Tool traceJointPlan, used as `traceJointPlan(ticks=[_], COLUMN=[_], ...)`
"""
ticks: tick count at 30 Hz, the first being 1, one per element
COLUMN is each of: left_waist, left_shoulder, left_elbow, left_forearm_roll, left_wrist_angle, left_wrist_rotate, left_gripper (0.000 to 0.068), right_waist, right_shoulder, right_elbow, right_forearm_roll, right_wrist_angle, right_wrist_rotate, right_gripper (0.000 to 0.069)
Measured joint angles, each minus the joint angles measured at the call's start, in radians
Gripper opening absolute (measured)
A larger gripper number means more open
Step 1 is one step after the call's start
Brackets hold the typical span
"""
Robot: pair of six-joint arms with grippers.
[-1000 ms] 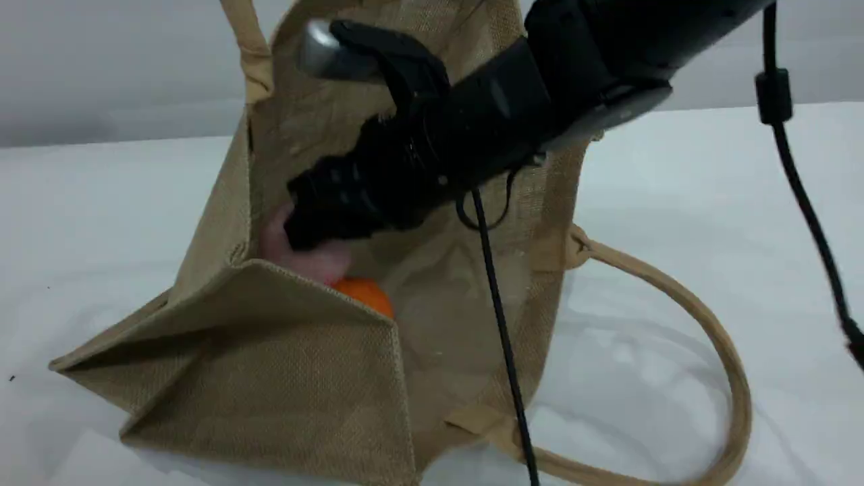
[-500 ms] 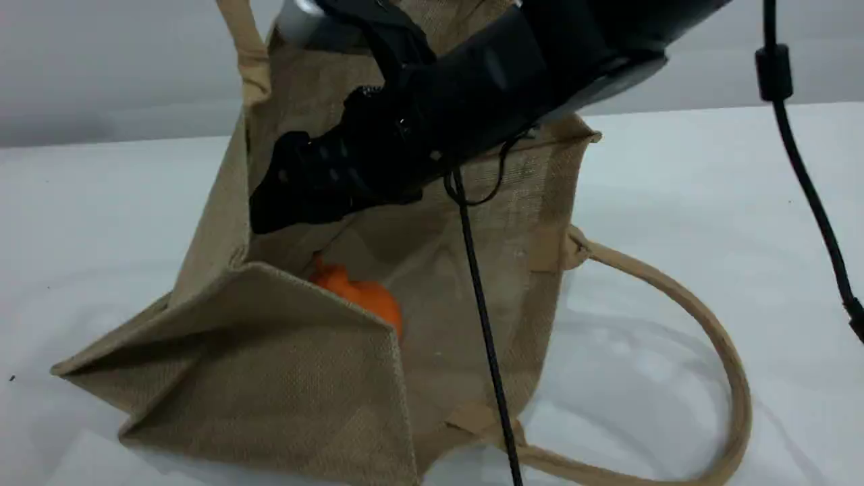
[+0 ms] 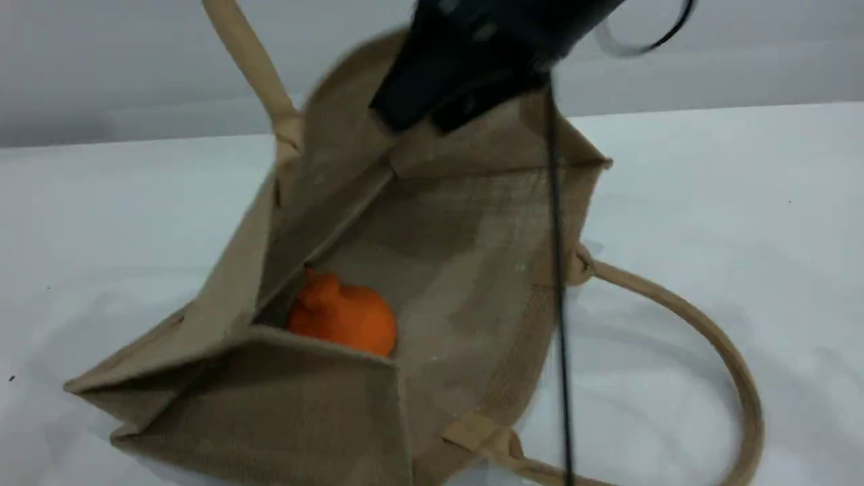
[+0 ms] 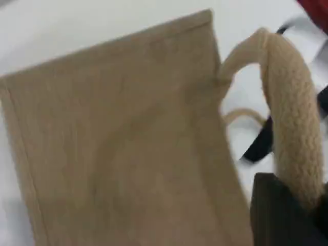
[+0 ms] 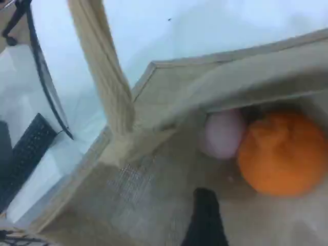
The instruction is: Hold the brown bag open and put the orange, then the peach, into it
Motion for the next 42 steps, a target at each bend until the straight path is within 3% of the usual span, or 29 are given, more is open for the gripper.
traceJointPlan(ticks=[6,10,15,20,27,30,34,42], left_waist=[0.000,0.000,0.000,0.000,0.000,0.000,0.000,0.000], left_shoulder=[0.006,0.006,0.007,0.025,0.088,0.115,0.105,0.045], left_elbow=[0.171,0.314,0.474,0.546,0.543,0.543,0.542,0.542], left_forearm_roll=[-0.001,-0.011,-0.074,-0.150,-0.372,-0.463,-0.521,-0.452], left_wrist_angle=[-0.013,-0.142,-0.344,-0.467,-0.404,-0.367,-0.362,-0.402], left_wrist_rotate=[0.074,0.088,0.134,0.196,0.342,0.405,0.465,0.460], left_gripper=[0.0087,0.0087,0.0087,0.0127,0.0382,0.0450,0.0470,0.0470], right_waist=[-0.150,-0.223,-0.231,-0.231,-0.231,-0.231,-0.231,-0.231], right_shoulder=[-0.127,-0.224,-0.370,-0.529,-0.754,-0.840,-0.947,-1.106], right_elbow=[0.000,0.000,0.000,0.000,0.000,0.000,0.000,0.000], right_forearm_roll=[-0.017,-0.016,-0.039,-0.129,-0.402,-0.532,-0.681,-0.954], right_wrist_angle=[0.075,0.153,0.252,0.244,0.240,0.240,0.240,0.278], right_wrist_rotate=[0.068,0.092,0.129,0.235,0.453,0.551,0.653,0.816], right_gripper=[0.0477,0.0477,0.0477,0.0477,0.0477,0.0477,0.0477,0.0477])
